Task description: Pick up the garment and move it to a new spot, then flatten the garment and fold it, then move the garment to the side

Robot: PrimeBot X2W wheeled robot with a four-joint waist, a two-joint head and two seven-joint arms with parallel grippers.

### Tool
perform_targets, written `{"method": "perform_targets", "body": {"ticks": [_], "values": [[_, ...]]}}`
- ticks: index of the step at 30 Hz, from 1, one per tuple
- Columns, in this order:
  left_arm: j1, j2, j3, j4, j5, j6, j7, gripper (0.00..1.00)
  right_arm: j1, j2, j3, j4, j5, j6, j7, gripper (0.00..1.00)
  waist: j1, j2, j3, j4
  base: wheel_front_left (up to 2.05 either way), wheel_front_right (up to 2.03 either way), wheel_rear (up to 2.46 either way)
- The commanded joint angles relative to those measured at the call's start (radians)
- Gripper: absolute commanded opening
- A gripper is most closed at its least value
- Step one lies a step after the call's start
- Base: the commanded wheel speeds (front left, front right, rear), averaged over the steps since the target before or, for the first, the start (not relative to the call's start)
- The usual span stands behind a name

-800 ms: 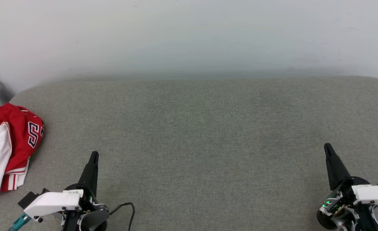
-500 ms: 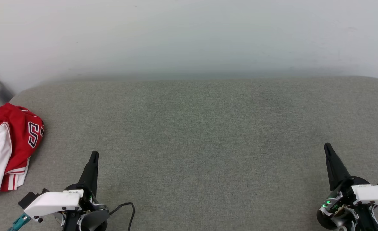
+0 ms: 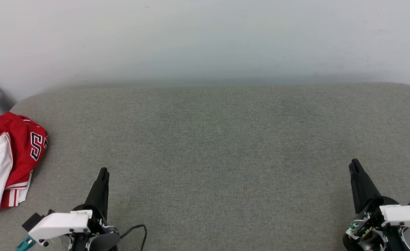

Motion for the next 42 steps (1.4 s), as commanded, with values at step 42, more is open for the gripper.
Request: {"method": "perform_targets", "body": {"ticks": [42], "values": [[0.069,0.001,-0.114,-0.188,0.754,0.190,-0.175,1.00,0.103,0.002,0.030,-0.200,-0.812,0.000,-0.176,1.00,0.0000,0.0000,0.007,0.003,0.00,0.00,0.00]]}}
